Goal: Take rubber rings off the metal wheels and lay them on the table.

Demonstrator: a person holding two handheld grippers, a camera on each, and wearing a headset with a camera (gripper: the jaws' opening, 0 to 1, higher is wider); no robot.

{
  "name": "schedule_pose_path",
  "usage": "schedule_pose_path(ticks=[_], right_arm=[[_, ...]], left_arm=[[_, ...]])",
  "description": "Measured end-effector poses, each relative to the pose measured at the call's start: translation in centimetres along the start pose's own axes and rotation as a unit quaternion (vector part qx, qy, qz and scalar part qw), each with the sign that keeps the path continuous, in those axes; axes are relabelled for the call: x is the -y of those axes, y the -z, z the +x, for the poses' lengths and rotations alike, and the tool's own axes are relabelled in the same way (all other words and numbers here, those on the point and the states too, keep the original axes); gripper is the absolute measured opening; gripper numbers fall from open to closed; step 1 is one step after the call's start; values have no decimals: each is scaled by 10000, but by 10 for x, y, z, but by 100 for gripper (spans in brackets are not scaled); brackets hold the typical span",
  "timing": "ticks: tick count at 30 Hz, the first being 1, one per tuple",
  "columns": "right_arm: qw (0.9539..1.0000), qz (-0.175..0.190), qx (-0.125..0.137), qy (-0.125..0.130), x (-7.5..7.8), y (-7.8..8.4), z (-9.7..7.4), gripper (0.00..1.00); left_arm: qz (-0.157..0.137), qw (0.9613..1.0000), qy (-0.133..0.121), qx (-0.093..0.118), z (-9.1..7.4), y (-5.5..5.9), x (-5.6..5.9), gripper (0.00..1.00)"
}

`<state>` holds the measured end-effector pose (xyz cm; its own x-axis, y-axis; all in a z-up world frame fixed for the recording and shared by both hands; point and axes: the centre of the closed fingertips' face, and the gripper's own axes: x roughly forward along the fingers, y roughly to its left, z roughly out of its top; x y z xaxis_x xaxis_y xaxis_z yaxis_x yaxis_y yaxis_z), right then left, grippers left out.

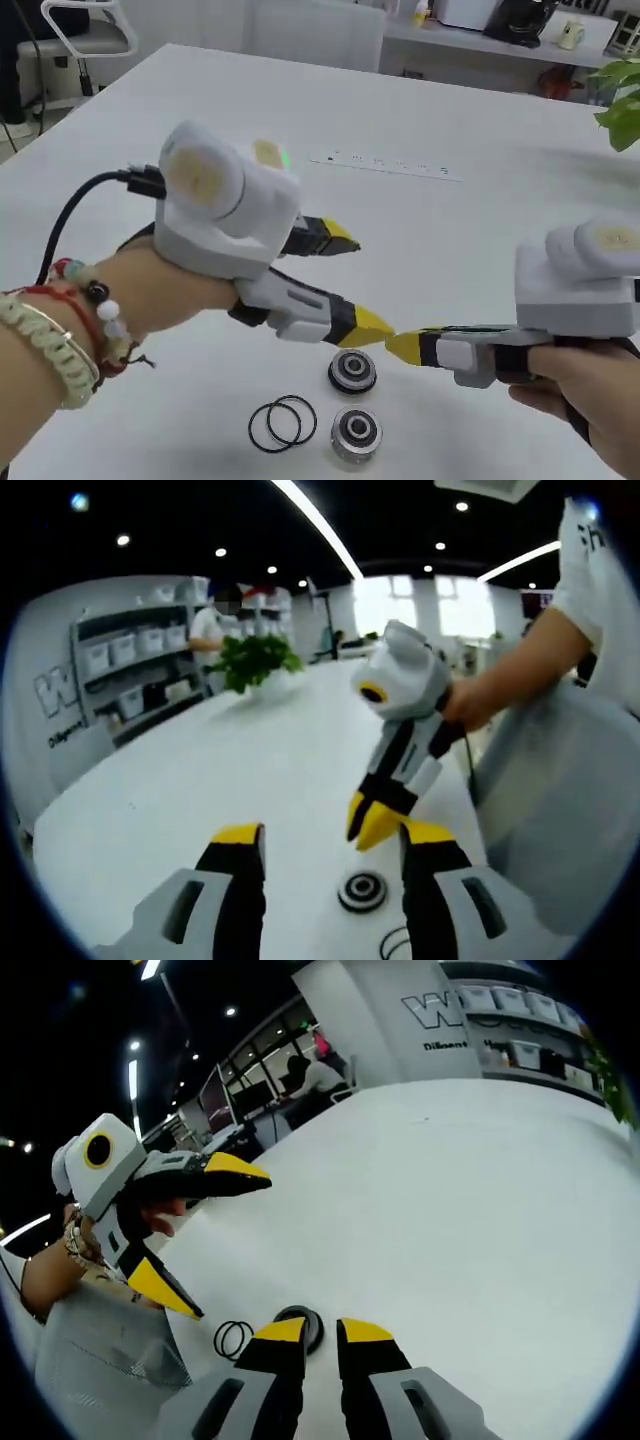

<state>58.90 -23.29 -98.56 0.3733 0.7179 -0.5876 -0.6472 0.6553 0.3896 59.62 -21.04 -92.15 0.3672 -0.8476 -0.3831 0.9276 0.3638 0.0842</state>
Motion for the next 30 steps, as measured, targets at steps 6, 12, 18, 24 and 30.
schedule_pose_path(ticks=[6,12,18,24,30], right_arm=[[9999,-53,-144,-15,-1,6,3,9],[9991,-240,-337,-96,-5,14,7,11],[9969,-490,-600,-148,-7,26,13,18],[9952,-705,-658,-166,-9,29,16,21],[9931,-918,-682,-268,-14,30,17,21]], left_arm=[[-55,9997,-51,-212,7,19,-2,49],[23,9989,89,-449,14,39,5,40],[1,9981,139,-599,17,51,10,36],[23,9969,215,-758,19,61,17,30],[78,9957,317,-863,21,67,24,26]])
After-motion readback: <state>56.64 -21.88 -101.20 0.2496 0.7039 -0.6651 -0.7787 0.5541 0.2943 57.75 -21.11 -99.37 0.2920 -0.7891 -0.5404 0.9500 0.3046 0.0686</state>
